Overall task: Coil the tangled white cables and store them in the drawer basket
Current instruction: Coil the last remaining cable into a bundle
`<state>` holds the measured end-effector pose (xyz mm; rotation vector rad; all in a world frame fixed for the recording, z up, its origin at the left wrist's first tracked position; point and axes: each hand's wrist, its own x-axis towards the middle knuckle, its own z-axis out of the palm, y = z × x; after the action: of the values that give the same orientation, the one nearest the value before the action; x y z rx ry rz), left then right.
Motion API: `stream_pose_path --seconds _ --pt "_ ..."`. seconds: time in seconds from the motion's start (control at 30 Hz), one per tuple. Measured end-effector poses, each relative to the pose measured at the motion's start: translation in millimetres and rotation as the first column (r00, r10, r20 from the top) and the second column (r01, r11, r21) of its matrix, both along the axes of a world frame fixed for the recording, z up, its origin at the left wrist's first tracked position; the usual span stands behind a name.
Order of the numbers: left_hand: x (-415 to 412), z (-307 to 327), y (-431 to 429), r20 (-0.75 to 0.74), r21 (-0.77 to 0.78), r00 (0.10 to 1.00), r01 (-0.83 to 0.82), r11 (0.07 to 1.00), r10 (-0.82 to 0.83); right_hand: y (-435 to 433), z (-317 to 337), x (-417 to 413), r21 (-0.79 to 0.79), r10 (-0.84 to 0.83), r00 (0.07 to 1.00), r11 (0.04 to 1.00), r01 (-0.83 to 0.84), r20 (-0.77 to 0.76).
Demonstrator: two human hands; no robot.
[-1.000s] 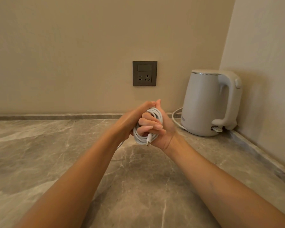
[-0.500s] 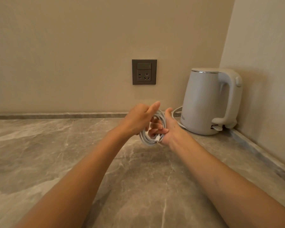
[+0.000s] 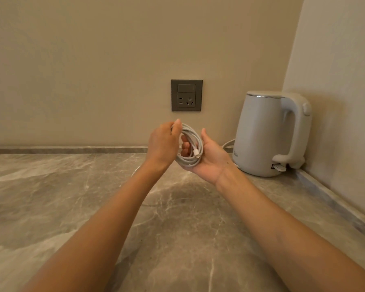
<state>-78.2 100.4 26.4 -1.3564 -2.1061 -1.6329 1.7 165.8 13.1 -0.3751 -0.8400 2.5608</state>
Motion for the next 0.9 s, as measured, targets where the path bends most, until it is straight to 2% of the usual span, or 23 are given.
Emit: stream_pose_path --seconds 0.1,0.27,0.33,0.47,0.6,0.7,0.73,0.8,0.87,0.9 --pt "-2 -3 2 0.001 0.028 0.999 -0.046 0.999 0.046 -3 3 1 0.012 -0.014 1.0 1.0 0.014 0.0" --pt "8 -1 2 0.01 0.037 0.996 -0.086 0.996 0.085 -7 4 -3 0.116 -0.313 0.948 0.945 0.306 0.052" --pt "12 1 1 0.02 0.038 0.995 -0.095 0.995 0.094 -6 3 -5 0.146 -0.348 0.936 0.93 0.337 0.06" --pt "8 0 -1 0.123 0.07 0.989 -0.088 0.994 0.079 -4 2 -2 0.155 -0.235 0.972 0.961 0.23 0.018" --pt "4 1 -1 0.269 0.024 0.963 -0.021 0.999 0.014 4 -1 0 0.163 -0.154 0.986 0.973 0.163 -0.065" --pt "-2 0 -4 0.324 -0.044 0.946 0.048 0.998 -0.031 10 -2 2 0.287 -0.128 0.988 0.946 0.149 -0.089" --pt "-4 0 -6 0.285 -0.069 0.958 0.034 0.997 -0.013 11 -2 3 0.361 -0.138 0.987 0.919 0.157 -0.078" --pt "-10 2 -9 0.065 -0.137 0.992 -0.096 0.986 0.106 10 -4 3 0.545 -0.222 0.974 0.813 0.205 -0.035" --pt "-15 6 -11 -0.15 -0.116 0.965 -0.235 0.965 0.217 10 -7 2 0.693 -0.334 0.943 0.682 0.233 0.011" --pt "-16 8 -11 -0.198 -0.081 0.956 -0.236 0.968 0.216 11 -9 1 0.738 -0.381 0.924 0.63 0.24 0.024"
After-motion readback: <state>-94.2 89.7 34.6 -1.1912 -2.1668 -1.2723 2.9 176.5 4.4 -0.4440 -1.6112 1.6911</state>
